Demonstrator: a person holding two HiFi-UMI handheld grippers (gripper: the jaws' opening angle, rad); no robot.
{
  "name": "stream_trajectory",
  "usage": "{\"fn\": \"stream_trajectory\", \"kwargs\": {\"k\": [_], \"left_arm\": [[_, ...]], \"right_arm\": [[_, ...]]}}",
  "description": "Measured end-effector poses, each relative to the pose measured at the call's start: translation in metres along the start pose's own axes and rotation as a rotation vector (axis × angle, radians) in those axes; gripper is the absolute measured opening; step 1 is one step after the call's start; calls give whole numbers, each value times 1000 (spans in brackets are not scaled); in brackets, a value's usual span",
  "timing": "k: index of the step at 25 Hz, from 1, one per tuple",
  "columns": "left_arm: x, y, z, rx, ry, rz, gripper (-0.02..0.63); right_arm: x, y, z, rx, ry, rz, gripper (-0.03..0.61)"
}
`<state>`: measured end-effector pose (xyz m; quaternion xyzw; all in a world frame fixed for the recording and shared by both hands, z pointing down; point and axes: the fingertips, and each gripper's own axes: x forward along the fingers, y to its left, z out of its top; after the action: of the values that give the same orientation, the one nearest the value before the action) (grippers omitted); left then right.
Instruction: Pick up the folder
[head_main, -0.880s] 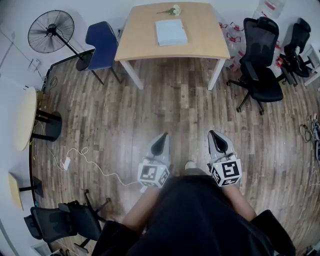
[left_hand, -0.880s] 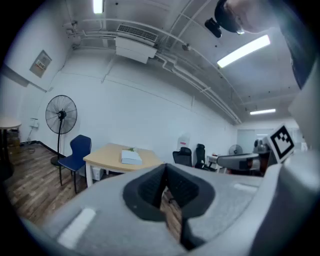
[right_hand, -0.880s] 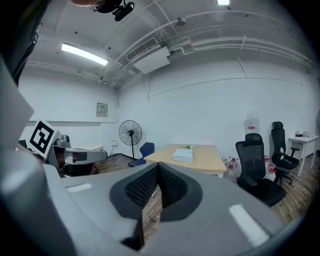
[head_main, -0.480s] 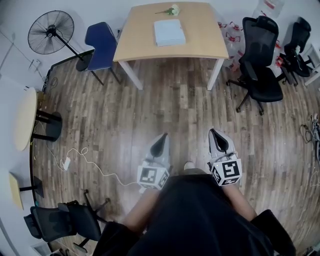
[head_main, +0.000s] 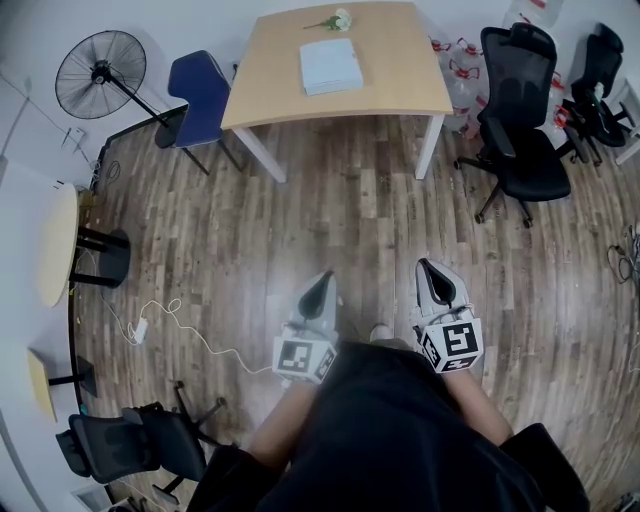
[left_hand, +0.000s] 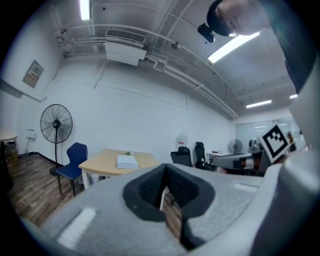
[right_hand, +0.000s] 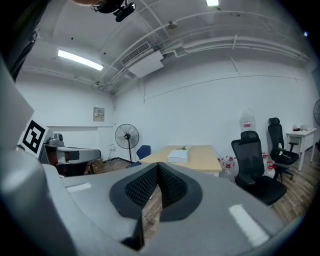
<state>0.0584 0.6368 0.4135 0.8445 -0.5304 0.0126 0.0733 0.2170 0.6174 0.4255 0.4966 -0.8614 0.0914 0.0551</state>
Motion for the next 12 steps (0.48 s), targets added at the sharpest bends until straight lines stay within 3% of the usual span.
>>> {"fn": "stream_trajectory", "kwargs": {"k": [7,12], "left_arm": [[43,19,-10,-1,24,-23,2],[91,48,-8,-10,31,-45,2]], "right_arm": [[27,-22,-10,56,0,6,0],[66,-41,-13,32,53,-34,0]]}}
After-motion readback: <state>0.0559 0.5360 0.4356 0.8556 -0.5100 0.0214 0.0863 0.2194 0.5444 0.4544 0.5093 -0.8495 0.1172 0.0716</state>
